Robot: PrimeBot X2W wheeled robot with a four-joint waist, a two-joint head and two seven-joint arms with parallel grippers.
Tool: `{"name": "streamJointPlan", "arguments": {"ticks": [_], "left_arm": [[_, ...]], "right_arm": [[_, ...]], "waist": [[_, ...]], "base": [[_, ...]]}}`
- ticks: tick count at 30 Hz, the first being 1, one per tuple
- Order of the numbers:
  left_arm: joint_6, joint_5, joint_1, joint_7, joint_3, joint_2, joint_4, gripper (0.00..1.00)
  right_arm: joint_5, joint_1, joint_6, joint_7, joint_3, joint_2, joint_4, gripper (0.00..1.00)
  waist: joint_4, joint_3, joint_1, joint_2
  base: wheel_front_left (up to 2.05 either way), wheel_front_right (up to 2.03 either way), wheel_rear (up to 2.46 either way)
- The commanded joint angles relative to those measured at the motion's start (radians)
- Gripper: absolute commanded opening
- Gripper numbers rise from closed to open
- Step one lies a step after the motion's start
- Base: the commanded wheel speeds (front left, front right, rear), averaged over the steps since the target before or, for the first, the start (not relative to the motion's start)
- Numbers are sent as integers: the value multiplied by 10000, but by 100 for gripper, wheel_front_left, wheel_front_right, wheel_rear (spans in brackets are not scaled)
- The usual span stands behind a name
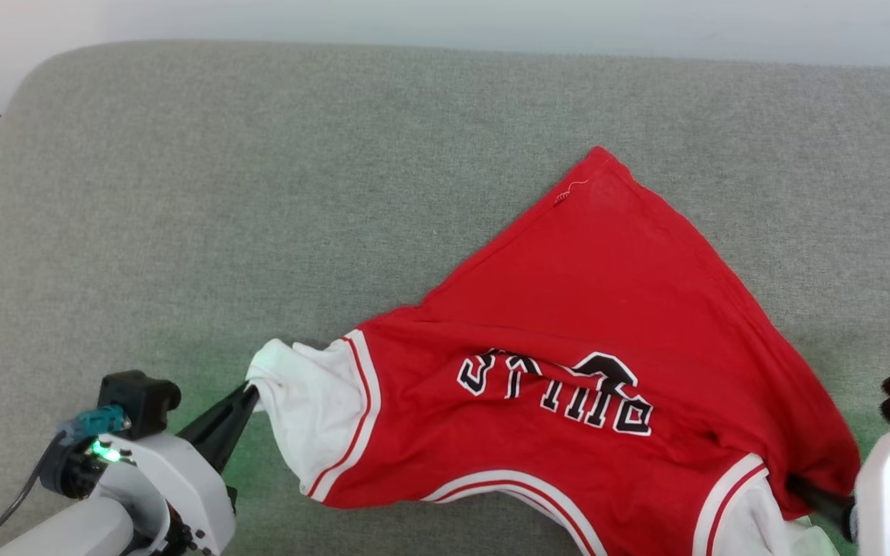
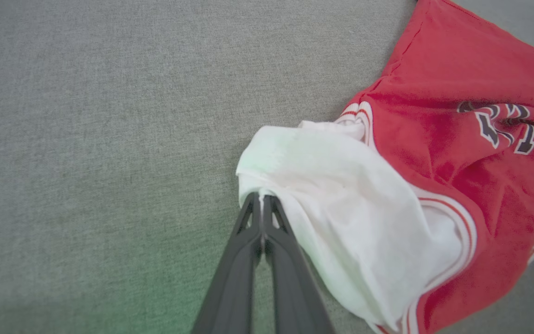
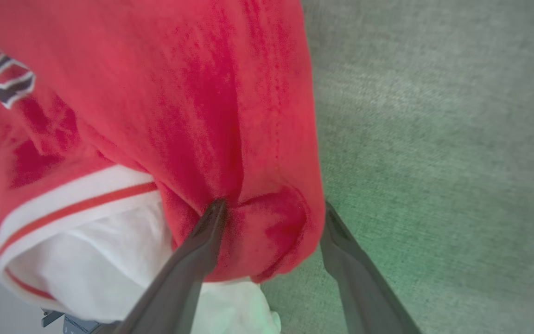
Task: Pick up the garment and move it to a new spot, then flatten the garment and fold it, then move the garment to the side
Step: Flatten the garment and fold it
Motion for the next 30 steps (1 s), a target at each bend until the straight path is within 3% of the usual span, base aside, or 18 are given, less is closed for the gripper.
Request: {"name": "streamJointPlan", "arguments": {"ticks": [1,10,16,23,30], "left_arm": [[42,2,35,6,-3,2,-24,0],[59,62,57,22,-84,-63,-115,0],[-2,160,-100,53,-139,-183,-145,0],[-143,257,-305,58,-167,-393,-41,0],[-358,406,-610,84,-241,-769,201,0]], "right_arm": [[-38,115,-18,112,-199,-5,-198,100],[63,-664,-17,755,-846,-94,-2095,100],[-363,-2085,-17,-300,-261,-449,-2319,100],[-978,-4650,-17,-3129,1778,-704,-50,100],[-891,-7233,-15,-4645,3741,-821,3468,100]], "waist": [[-3,-20,0,0],[108,-84,0,0],[350,7,0,0],[813,316,0,0],[1364,681,0,0]], "base": [[0,0,0],[0,0,0],[0,0,0],[0,0,0],[0,0,0]]}}
